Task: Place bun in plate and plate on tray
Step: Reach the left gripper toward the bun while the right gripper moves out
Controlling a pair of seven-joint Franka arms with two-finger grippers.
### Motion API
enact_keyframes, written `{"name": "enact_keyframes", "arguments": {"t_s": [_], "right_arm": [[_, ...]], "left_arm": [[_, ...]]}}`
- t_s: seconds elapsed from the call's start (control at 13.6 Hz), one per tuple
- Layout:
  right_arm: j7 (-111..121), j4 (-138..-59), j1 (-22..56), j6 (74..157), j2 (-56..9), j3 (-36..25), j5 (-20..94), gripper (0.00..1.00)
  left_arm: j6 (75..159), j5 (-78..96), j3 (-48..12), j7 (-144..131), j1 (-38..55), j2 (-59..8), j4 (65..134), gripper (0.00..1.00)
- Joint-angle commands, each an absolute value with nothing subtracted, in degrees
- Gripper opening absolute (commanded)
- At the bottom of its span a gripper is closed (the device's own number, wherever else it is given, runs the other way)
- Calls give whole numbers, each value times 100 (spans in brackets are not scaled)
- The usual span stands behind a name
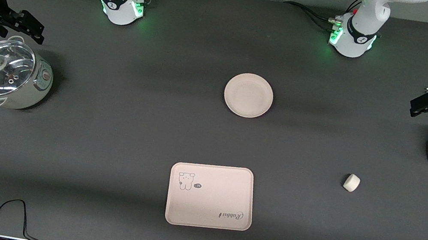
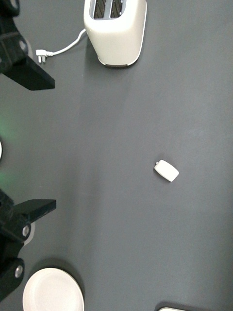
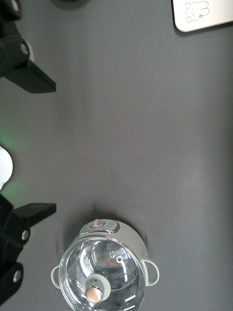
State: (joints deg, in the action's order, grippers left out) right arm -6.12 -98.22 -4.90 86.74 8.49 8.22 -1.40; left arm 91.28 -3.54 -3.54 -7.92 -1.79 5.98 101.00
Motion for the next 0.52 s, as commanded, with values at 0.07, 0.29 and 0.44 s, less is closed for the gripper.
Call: {"name": "enact_keyframes", "arguments": {"t_s": [0.07,0.29,0.44], "right_arm": [[-527,-9853,-422,8649,905,756,8,100],[-641,-9940,-370,8762,888,817,166,100],[-659,-10334,-246,9287,888,835,456,100]], "left_arm": [[8781,-273,-299,-177,-184,448,9861,100],[8719,-229,-193,-149,-167,404,9774,100],[8701,-255,-193,-114,-184,221,9494,100]]}}
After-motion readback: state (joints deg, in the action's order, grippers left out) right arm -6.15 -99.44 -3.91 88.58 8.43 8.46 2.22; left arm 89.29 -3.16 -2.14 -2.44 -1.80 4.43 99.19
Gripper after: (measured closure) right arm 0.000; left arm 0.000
